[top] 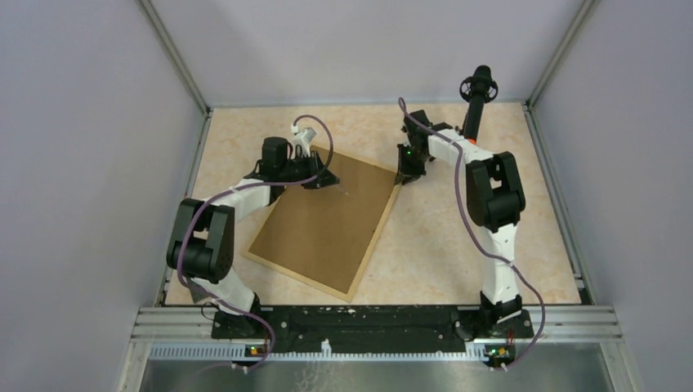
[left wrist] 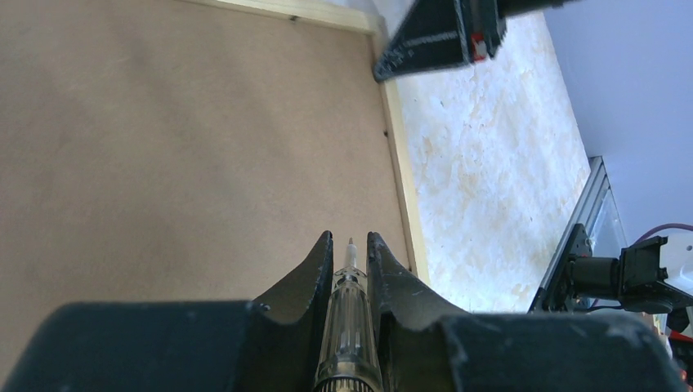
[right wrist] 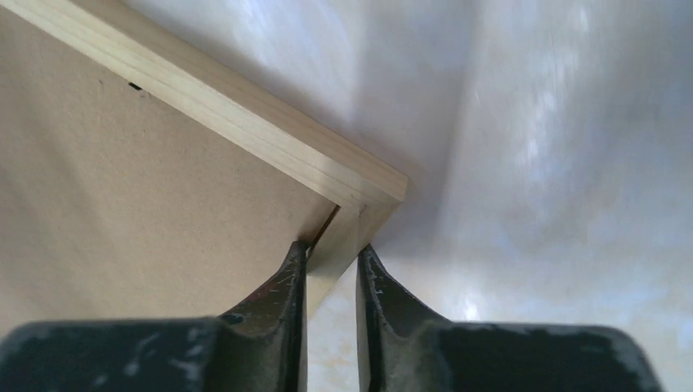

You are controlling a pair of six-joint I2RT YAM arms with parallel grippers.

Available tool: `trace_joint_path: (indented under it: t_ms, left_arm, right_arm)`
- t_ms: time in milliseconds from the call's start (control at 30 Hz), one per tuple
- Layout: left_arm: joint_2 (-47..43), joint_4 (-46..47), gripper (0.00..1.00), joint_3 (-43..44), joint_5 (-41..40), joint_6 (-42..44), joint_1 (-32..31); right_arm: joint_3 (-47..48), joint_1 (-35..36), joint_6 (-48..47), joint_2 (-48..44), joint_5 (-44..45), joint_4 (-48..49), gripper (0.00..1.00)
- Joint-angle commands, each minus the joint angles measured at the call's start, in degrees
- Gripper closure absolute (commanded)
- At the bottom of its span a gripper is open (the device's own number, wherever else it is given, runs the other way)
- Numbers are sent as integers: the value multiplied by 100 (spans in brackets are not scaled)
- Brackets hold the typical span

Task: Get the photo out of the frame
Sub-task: Adjust the photo frame at the center of the board.

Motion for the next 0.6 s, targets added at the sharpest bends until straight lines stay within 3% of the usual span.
trace_joint_path:
  t_ms: [0, 167, 267, 300, 400, 467, 567]
  left_arm:
    - [-329, 101, 100, -31, 23, 112, 36]
    - [-288, 251, 100, -28, 73, 4, 40]
    - [-206, 285, 100, 49, 66, -33, 40]
    - [-179, 289, 100, 84, 74, -48, 40]
    - [-111, 403, 100, 151, 152, -133, 40]
    - [-55, 514, 100, 195, 240, -270, 40]
    - [27, 832, 100, 216, 412, -652, 33]
  right_arm:
    - [821, 41, -1191, 726, 194, 265, 90]
    - [1954, 71, -1411, 1335, -57, -104, 92]
    - [2117, 67, -1126, 1360, -107, -320, 88]
    - [2017, 57, -1010, 1291, -133, -299, 84]
    - [1632, 46, -828, 888, -197, -145, 47]
    - [1473, 18, -806, 592, -302, -23, 37]
    - [1055, -35, -953, -67, -616, 571, 33]
